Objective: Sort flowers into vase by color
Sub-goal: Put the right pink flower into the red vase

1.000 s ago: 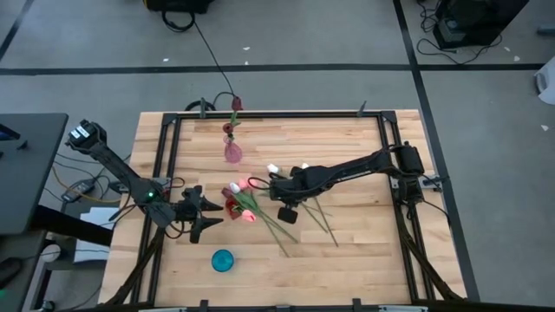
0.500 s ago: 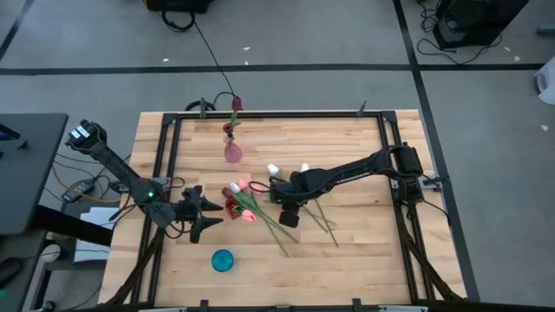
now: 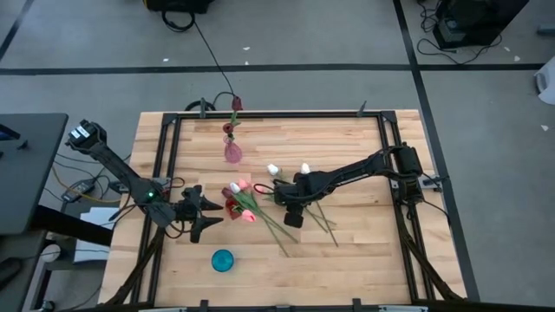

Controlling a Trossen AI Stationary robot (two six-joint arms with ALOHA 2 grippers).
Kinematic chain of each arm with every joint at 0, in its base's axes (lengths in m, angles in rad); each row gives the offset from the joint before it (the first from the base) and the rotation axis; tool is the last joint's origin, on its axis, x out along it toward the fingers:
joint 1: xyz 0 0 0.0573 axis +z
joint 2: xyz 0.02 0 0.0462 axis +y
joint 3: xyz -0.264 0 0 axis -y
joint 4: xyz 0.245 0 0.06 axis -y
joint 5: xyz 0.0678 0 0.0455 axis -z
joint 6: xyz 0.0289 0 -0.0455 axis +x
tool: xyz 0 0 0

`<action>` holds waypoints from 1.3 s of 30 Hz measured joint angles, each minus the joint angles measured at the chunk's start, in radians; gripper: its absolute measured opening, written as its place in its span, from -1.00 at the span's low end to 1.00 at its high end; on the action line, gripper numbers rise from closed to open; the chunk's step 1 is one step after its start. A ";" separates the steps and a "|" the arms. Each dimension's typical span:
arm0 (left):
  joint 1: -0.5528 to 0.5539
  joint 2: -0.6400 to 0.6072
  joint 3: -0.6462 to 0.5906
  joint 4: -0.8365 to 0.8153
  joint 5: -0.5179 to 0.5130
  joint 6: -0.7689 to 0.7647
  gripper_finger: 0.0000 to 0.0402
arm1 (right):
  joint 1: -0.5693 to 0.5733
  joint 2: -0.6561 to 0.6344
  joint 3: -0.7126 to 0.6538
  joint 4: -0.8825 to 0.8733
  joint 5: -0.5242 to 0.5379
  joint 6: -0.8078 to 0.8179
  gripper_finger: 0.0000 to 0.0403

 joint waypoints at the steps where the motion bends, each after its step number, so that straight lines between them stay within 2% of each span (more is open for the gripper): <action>1: 0.000 0.000 0.000 0.000 0.000 0.000 0.06 | -0.001 0.000 0.000 -0.001 -0.010 0.001 -0.41; 4: 0.000 0.000 0.000 0.000 0.000 0.000 0.06 | -0.001 0.000 -0.001 -0.017 -0.028 0.005 -0.51; 10: 0.000 0.000 0.000 0.000 0.000 0.000 0.06 | -0.001 0.000 -0.001 -0.054 -0.032 0.001 -0.94; 17: 0.000 0.000 0.000 0.001 0.000 0.000 0.06 | -0.004 -0.031 0.000 -0.153 -0.022 0.089 -0.97; 21: 0.000 0.000 0.000 0.000 0.000 0.004 0.06 | 0.003 -0.092 0.001 -0.088 -0.019 0.074 -0.98; 24: 0.000 0.000 0.000 -0.001 0.000 0.006 0.06 | 0.018 -0.128 -0.002 -0.008 0.031 0.029 -0.99; 28: 0.000 0.000 0.000 -0.003 0.000 0.006 0.06 | 0.016 -0.173 -0.067 0.231 0.029 -0.010 -0.99; 34: 0.000 0.000 0.000 -0.034 0.000 -0.001 0.06 | -0.050 -0.185 -0.194 0.741 -0.071 -0.036 -0.99; 39: 0.000 0.000 0.000 -0.040 -0.019 -0.004 0.06 | -0.084 -0.137 -0.198 1.114 -0.140 -0.143 -0.99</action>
